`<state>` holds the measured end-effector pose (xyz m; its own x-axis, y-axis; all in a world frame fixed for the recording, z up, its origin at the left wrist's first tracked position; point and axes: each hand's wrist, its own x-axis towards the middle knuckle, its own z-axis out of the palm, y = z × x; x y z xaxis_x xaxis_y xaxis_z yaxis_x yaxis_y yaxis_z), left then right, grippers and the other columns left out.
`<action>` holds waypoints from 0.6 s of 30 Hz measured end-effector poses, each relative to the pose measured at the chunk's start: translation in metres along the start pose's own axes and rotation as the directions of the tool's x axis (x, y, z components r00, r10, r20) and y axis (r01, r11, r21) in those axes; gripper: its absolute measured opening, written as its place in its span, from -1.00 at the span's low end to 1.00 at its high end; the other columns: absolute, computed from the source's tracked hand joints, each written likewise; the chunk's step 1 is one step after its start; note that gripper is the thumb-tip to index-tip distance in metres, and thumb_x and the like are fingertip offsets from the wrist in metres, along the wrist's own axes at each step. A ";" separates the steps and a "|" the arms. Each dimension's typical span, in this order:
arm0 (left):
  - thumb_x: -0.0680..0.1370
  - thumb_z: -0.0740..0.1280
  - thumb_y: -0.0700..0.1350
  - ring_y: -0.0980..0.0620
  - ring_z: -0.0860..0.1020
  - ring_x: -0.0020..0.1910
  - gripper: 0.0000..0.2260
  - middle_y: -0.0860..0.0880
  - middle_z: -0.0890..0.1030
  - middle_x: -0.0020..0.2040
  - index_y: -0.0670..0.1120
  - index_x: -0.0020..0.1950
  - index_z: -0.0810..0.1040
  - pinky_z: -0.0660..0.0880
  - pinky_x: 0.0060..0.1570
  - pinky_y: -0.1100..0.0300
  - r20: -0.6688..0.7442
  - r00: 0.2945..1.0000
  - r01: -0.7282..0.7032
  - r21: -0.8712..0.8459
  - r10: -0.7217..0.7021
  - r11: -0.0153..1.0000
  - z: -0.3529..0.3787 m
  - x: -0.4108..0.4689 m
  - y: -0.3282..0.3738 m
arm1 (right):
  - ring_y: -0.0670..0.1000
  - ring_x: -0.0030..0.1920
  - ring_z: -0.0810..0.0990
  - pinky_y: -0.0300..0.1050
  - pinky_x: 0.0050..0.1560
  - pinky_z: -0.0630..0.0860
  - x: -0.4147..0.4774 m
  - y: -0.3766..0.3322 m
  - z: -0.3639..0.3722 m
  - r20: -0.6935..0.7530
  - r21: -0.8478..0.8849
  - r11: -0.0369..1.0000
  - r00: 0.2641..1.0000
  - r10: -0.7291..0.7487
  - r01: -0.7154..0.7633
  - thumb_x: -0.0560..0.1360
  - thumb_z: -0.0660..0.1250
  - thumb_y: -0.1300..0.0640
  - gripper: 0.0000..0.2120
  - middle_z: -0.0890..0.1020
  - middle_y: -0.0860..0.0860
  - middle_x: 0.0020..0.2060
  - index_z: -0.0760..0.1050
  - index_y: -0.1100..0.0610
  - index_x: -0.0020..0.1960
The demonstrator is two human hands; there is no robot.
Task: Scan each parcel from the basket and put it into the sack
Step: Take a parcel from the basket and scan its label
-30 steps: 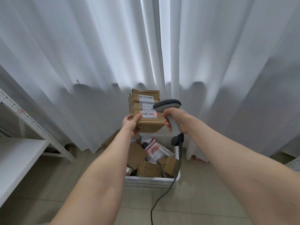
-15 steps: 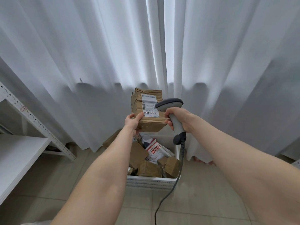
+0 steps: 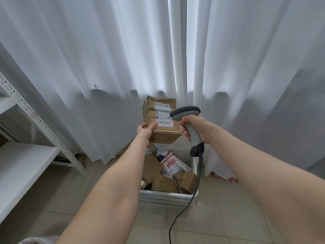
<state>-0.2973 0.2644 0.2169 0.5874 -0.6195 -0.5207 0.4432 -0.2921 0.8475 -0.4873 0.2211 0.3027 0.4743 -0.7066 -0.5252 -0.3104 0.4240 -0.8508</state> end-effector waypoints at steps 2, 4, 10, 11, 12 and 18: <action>0.43 0.50 -0.05 -0.21 0.47 0.22 -0.35 -0.17 0.41 0.34 -0.05 0.44 0.28 0.52 0.13 -0.22 0.000 1.000 0.002 0.005 -0.002 1.000 -0.003 0.000 0.000 | -0.08 -0.51 0.46 -0.25 -0.46 0.47 -0.003 0.000 0.002 0.005 -0.011 1.000 1.000 -0.007 0.007 0.50 0.31 0.19 -0.92 0.53 0.05 -0.40 0.45 0.17 -0.15; 0.44 0.50 -0.05 -0.21 0.46 0.23 -0.35 -0.18 0.41 0.35 -0.05 0.44 0.28 0.52 0.13 -0.22 0.003 1.000 0.002 0.003 -0.002 1.000 -0.005 -0.001 -0.001 | -0.08 -0.51 0.46 -0.25 -0.46 0.47 -0.005 0.001 0.003 0.005 -0.019 1.000 1.000 -0.011 0.011 0.50 0.30 0.19 -0.93 0.53 0.05 -0.40 0.45 0.18 -0.14; 0.44 0.50 -0.03 -0.20 0.46 0.23 -0.36 -0.18 0.41 0.34 -0.06 0.44 0.28 0.52 0.14 -0.20 -0.007 1.000 -0.016 -0.001 0.016 1.000 -0.013 -0.014 -0.004 | -0.07 -0.50 0.48 -0.25 -0.44 0.48 -0.012 0.008 0.007 0.031 -0.005 1.000 0.999 -0.008 0.008 0.51 0.30 0.19 -0.93 0.55 0.05 -0.41 0.46 0.17 -0.13; 0.44 0.49 -0.03 -0.20 0.46 0.23 -0.36 -0.18 0.41 0.34 -0.06 0.44 0.28 0.52 0.14 -0.20 -0.017 1.000 -0.022 0.001 0.022 1.000 -0.016 -0.018 -0.005 | -0.07 -0.50 0.48 -0.25 -0.43 0.49 -0.013 0.010 0.008 0.043 0.000 1.000 0.999 -0.005 0.005 0.51 0.30 0.18 -0.93 0.56 0.06 -0.40 0.47 0.18 -0.10; 0.44 0.49 -0.02 -0.20 0.46 0.23 -0.36 -0.17 0.41 0.35 -0.06 0.44 0.28 0.52 0.15 -0.20 -0.028 0.999 -0.027 -0.001 0.027 1.000 -0.019 -0.023 -0.006 | -0.08 -0.49 0.49 -0.26 -0.43 0.49 -0.015 0.012 0.010 0.056 -0.001 1.000 0.998 -0.005 0.005 0.52 0.30 0.18 -0.92 0.58 0.07 -0.38 0.48 0.20 -0.06; 0.41 0.51 0.05 -0.17 0.49 0.20 -0.32 -0.18 0.47 0.29 -0.13 0.42 0.30 0.52 0.16 -0.15 -0.137 0.989 -0.054 0.006 0.054 0.999 -0.055 -0.062 -0.018 | -0.07 -0.49 0.51 -0.25 -0.48 0.48 -0.027 0.027 0.033 0.156 -0.028 0.999 0.988 -0.022 0.026 0.53 0.32 0.16 -0.83 0.61 0.11 -0.34 0.50 0.23 0.07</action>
<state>-0.3045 0.3481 0.2285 0.6981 -0.5285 -0.4831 0.4070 -0.2622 0.8750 -0.4813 0.2699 0.2936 0.6037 -0.6184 -0.5031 -0.3205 0.3895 -0.8634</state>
